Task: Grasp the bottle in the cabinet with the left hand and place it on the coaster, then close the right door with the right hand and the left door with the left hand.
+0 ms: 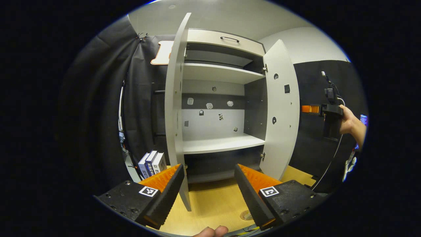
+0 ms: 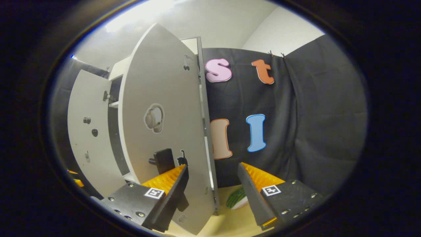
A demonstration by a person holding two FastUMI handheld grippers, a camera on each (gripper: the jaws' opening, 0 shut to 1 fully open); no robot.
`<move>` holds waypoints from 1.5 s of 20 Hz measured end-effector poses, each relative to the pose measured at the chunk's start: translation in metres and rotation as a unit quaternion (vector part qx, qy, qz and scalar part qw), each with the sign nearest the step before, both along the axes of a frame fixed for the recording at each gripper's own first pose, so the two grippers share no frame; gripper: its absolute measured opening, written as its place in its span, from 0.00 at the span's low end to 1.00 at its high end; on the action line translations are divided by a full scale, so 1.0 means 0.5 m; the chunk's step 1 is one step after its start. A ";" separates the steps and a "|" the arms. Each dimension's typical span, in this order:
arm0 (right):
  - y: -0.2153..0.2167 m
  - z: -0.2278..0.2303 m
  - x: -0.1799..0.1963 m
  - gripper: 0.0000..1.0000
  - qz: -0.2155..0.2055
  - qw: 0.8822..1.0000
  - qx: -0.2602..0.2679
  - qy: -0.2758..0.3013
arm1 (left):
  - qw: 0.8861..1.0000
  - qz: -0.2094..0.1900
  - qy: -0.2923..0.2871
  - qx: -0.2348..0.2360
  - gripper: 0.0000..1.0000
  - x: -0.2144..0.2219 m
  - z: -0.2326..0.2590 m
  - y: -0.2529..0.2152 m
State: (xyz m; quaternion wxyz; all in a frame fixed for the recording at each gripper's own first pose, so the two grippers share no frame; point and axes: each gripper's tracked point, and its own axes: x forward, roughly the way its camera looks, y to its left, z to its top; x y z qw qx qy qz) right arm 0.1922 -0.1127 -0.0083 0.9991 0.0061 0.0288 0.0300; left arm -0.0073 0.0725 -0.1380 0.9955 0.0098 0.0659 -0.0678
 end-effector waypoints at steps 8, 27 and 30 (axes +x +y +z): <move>0.006 -0.016 0.016 0.95 -0.006 1.000 0.005 0.004 | 1.000 0.016 -0.008 -0.005 0.97 -0.013 0.017 0.033; 0.189 -0.087 -0.010 1.00 0.086 0.995 0.036 0.044 | 0.986 0.165 -0.034 0.018 0.93 -0.052 0.092 0.334; 0.209 -0.089 -0.047 1.00 0.106 0.994 0.005 0.041 | 0.983 0.180 -0.028 -0.004 0.96 -0.032 0.102 0.371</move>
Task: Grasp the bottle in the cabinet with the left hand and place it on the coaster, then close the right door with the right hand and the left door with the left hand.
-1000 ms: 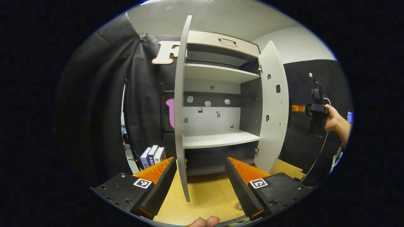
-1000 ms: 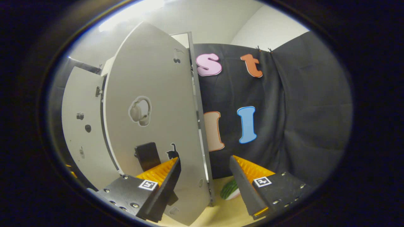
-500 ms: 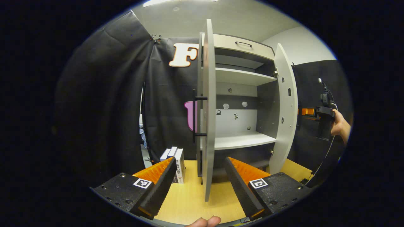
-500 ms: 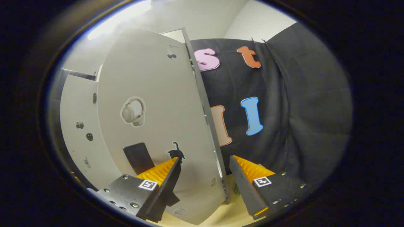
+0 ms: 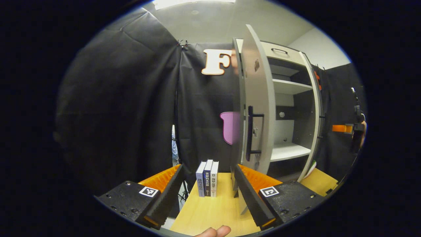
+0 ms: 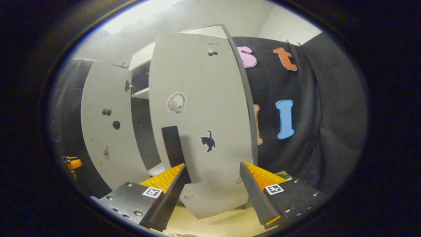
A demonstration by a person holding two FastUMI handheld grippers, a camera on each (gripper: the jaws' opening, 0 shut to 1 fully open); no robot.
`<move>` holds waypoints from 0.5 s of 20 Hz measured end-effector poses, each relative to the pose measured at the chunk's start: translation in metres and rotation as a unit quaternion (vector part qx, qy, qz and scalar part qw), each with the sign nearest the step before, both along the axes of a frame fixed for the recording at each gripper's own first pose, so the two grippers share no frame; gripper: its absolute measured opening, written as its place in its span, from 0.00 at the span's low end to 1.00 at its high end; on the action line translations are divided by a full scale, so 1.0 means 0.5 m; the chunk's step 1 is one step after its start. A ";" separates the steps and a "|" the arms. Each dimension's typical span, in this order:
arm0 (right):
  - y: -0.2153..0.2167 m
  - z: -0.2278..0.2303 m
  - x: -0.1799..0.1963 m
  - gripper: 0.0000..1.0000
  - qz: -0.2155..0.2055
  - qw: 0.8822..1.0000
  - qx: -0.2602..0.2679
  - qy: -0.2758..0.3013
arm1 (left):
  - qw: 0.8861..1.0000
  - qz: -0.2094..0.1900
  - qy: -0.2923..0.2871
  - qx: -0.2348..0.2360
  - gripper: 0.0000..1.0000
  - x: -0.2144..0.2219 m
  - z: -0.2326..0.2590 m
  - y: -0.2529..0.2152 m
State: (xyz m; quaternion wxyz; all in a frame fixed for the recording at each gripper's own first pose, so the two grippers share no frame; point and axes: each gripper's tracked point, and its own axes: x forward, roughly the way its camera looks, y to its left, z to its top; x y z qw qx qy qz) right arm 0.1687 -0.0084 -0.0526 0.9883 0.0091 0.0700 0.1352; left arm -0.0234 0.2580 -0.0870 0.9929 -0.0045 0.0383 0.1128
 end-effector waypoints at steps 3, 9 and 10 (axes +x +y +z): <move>0.029 0.004 -0.068 0.98 0.032 0.999 0.013 -0.003 | 1.000 0.010 -0.004 -0.029 0.94 0.021 0.026 0.039; 0.017 0.048 -0.207 0.98 0.059 0.998 0.029 -0.018 | 1.000 0.005 -0.003 -0.022 0.96 0.073 0.079 0.085; 0.005 0.060 -0.221 0.98 0.056 0.998 0.027 -0.025 | 1.000 0.005 -0.008 -0.022 0.96 0.089 0.090 0.089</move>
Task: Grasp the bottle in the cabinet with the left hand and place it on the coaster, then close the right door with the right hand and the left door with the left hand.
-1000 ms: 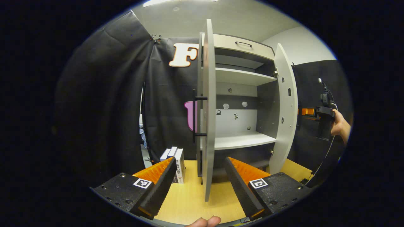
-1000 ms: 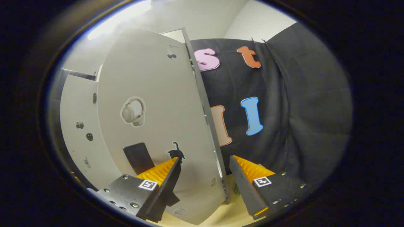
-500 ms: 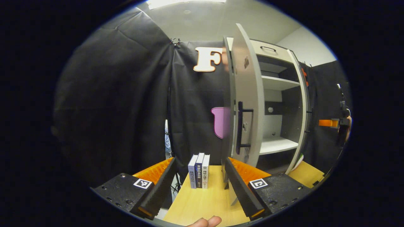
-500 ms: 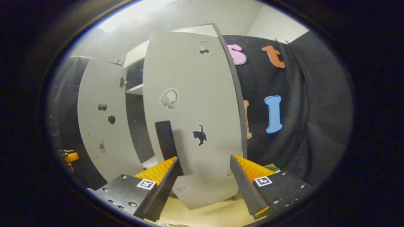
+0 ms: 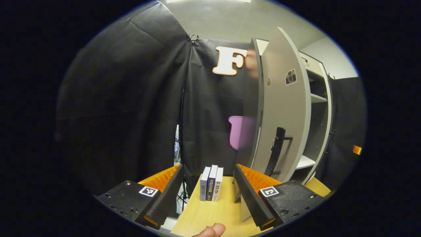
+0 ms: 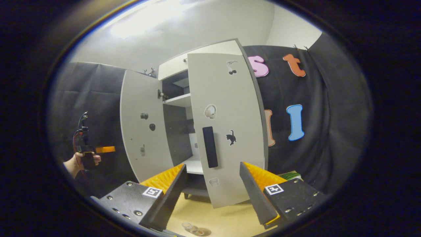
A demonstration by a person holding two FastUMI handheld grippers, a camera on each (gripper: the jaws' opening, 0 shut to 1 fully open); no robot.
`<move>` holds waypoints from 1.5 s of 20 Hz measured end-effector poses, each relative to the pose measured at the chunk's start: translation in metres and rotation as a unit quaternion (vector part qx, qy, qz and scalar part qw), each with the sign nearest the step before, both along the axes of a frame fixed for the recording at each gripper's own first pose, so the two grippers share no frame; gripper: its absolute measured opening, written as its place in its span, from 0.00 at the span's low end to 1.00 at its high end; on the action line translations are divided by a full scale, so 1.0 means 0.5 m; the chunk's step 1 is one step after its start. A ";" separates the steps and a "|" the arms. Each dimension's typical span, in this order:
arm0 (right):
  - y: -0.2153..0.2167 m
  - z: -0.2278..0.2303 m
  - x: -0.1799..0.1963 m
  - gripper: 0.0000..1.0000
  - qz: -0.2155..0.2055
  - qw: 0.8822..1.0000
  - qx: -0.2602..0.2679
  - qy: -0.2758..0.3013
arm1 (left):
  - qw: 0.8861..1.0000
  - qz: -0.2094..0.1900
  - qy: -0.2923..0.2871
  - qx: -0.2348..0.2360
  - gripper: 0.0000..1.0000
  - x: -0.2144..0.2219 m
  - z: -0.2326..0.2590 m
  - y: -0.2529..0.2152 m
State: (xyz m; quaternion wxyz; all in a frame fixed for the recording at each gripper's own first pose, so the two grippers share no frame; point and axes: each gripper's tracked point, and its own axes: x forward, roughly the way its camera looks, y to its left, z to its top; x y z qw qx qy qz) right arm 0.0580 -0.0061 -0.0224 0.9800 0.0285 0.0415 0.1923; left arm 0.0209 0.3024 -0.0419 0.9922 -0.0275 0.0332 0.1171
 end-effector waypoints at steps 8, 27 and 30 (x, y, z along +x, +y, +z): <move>-0.091 0.073 -0.104 0.97 -0.055 0.998 0.007 -0.041 | 0.998 -0.055 0.010 0.021 0.97 0.134 0.009 -0.130; -0.066 0.018 -0.138 0.97 -0.075 0.995 -0.032 -0.062 | 0.996 -0.062 0.035 0.056 0.90 0.168 -0.022 -0.277; -0.055 0.022 -0.133 0.98 -0.085 0.994 -0.019 -0.064 | 0.996 -0.066 0.030 0.056 0.87 0.172 -0.023 -0.284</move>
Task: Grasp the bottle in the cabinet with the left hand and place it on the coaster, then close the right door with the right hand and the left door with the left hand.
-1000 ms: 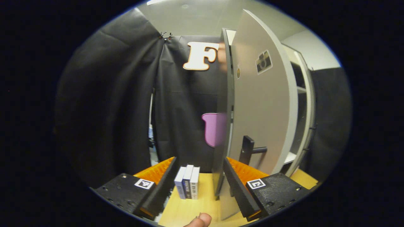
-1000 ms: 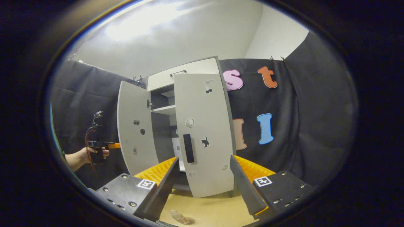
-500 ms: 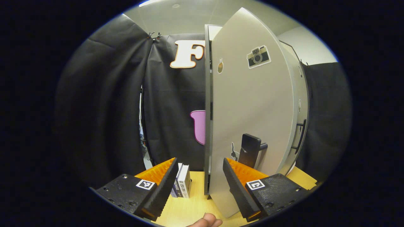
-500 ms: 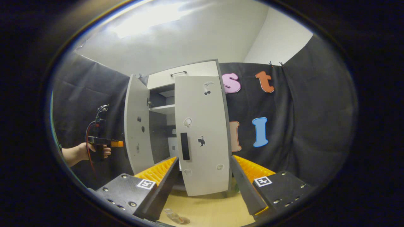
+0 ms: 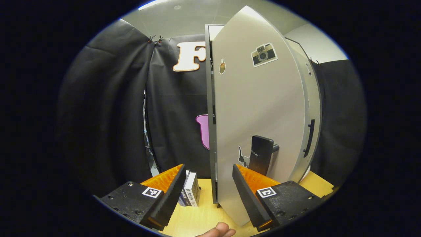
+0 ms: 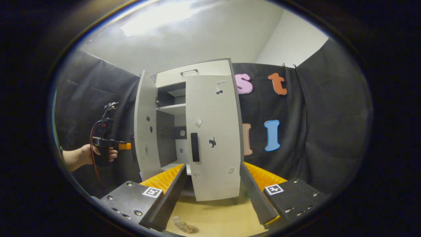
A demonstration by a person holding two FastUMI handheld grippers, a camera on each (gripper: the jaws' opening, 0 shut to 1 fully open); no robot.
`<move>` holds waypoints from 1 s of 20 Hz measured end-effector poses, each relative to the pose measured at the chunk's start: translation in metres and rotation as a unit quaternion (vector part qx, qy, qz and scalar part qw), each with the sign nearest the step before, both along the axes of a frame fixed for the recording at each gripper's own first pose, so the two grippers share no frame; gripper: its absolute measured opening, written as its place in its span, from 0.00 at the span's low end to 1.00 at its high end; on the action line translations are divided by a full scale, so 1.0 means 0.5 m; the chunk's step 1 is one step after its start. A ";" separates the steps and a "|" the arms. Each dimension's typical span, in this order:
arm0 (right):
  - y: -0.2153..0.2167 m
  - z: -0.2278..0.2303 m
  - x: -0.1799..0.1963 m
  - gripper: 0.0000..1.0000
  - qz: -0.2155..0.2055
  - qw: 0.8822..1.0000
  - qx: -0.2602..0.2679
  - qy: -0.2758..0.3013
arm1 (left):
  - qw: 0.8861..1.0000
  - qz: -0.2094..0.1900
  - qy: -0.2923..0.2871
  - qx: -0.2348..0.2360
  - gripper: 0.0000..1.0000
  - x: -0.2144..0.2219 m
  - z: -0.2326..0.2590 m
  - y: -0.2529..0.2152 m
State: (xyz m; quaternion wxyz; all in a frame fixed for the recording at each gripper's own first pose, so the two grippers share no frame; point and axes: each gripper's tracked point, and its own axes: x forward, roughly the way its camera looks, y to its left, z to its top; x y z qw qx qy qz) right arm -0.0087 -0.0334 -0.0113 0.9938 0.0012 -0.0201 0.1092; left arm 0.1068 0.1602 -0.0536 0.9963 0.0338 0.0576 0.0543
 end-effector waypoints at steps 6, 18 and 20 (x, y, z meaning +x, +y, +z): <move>0.032 -0.003 0.006 0.98 0.008 1.000 -0.010 -0.009 | 1.000 -0.001 -0.003 0.013 0.87 0.019 -0.001 -0.018; 0.004 -0.048 0.010 1.00 -0.018 0.999 -0.035 0.017 | 1.000 0.001 -0.002 -0.022 0.90 0.066 -0.020 -0.039; 0.013 -0.050 0.014 0.98 -0.013 0.999 -0.052 0.009 | 1.000 -0.005 -0.003 -0.021 0.90 0.080 -0.023 -0.058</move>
